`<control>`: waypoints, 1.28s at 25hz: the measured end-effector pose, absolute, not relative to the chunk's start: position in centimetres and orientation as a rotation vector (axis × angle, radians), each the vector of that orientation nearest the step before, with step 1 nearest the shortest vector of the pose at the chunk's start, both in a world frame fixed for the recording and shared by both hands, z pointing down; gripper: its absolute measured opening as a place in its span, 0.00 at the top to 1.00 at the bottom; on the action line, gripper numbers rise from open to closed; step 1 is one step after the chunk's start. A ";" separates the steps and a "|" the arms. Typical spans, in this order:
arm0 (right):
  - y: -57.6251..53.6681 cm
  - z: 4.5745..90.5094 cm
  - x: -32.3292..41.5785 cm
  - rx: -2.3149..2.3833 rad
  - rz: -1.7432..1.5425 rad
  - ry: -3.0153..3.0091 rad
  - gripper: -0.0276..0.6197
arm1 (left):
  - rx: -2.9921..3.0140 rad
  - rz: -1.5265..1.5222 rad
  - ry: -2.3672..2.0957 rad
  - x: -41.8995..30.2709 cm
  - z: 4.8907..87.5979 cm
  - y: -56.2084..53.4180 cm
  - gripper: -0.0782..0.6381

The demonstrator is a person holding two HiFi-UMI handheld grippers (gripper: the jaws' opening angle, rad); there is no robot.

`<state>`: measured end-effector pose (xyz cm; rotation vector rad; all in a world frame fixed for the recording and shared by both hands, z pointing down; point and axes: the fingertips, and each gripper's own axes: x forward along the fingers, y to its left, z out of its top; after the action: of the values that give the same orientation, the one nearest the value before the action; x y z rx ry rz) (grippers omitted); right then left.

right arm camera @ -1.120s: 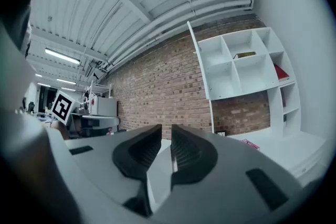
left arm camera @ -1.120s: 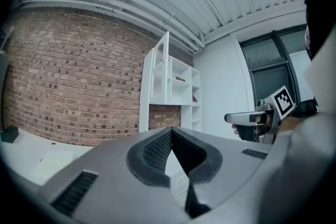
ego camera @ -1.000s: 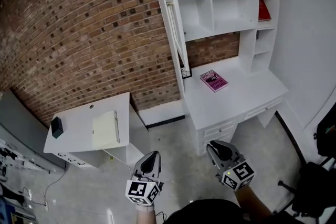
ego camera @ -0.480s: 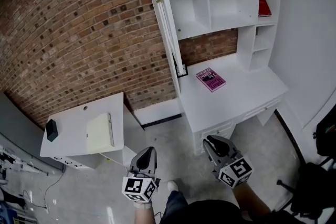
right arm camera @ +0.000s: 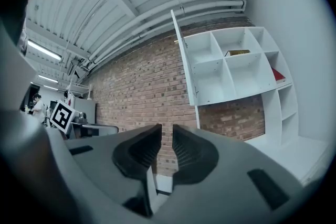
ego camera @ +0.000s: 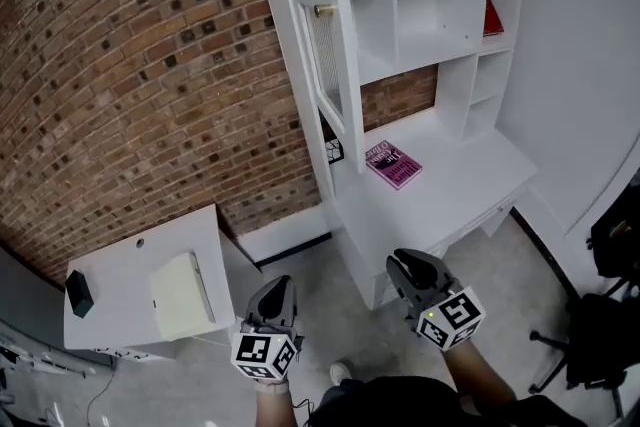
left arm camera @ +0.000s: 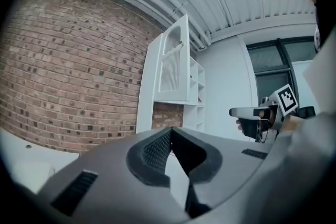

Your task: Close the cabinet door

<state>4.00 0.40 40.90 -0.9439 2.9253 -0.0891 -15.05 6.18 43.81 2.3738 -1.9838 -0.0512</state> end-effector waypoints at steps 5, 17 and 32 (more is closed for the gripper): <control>-2.8 40.0 0.7 -1.063 -0.069 2.873 0.86 | 2.463 -0.046 -1.834 -17.8 44.7 2.0 0.88; -7.6 37.7 -1.5 -1.375 0.010 2.717 0.86 | 2.670 -0.021 -1.458 -18.5 46.7 -4.4 0.88; -10.4 31.9 -0.7 -1.405 0.098 2.639 0.85 | 2.873 -0.105 -1.230 -12.1 42.7 -9.2 0.88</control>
<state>-0.72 -10.39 31.92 -1.4050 2.6393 0.0982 -12.11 -9.18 42.75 2.8731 -1.2303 -0.1050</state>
